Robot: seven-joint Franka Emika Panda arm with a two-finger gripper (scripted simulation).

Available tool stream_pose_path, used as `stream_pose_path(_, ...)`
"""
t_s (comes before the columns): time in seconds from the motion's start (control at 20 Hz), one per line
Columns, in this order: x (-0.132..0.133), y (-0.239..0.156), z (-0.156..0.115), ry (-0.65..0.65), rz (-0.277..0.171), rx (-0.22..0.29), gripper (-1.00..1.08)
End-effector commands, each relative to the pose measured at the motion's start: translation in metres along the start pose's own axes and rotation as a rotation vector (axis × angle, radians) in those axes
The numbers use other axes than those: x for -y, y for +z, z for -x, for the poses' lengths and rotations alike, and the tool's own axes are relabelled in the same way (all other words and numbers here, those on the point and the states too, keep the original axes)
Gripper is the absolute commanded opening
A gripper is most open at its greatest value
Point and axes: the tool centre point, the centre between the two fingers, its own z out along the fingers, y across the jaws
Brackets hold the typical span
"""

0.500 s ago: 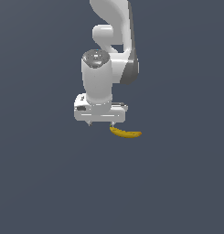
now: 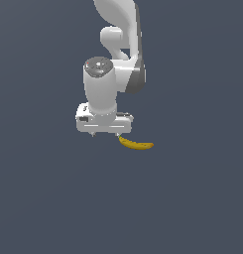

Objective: Pick up the object and move it to a goal position.

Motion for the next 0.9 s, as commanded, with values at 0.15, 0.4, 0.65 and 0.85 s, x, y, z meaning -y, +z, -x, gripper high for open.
stream_pose_path(0.15,-0.003,0.001,0.001,-0.002,0.002,0.003,1.00)
stream_pose_path(0.4,-0.002,0.003,0.001,-0.015,0.002,0.004,1.00)
stream_pose_path(0.65,0.004,0.008,0.003,-0.072,0.003,0.005,1.00)
stream_pose_path(0.85,0.013,0.015,0.005,-0.148,0.003,0.006,1.00)
